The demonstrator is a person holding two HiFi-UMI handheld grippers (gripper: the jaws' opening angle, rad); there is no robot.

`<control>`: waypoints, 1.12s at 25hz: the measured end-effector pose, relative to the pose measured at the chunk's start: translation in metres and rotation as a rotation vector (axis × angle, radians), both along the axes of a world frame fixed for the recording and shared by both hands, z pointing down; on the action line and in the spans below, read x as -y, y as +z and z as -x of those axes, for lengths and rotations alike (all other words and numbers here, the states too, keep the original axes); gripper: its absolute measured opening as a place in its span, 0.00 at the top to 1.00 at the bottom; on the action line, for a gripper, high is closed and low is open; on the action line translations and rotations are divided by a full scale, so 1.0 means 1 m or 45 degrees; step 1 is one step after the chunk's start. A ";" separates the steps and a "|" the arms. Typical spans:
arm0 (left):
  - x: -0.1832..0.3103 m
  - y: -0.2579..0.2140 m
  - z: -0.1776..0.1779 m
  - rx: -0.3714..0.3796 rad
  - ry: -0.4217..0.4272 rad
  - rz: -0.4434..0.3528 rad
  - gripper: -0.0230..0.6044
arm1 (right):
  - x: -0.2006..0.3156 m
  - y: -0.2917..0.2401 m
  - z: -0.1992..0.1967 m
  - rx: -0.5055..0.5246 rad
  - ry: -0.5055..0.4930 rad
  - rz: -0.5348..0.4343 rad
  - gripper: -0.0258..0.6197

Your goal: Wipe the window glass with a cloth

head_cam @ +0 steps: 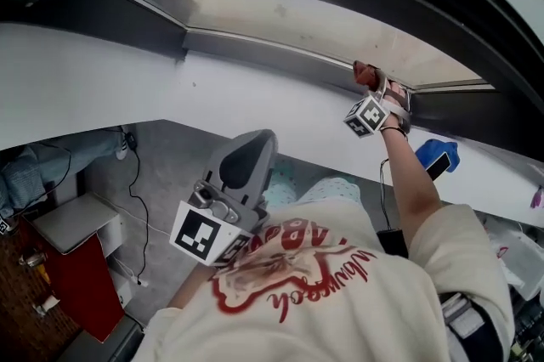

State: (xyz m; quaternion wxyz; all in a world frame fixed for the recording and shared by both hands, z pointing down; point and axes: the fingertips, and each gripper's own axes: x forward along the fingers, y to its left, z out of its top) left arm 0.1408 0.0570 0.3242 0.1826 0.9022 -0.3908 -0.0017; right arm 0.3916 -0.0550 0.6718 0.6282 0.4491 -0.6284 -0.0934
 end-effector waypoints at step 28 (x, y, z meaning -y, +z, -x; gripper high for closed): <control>0.009 -0.068 0.014 -0.124 0.383 -0.245 0.93 | 0.033 -0.408 0.108 -0.100 -0.089 -1.166 0.83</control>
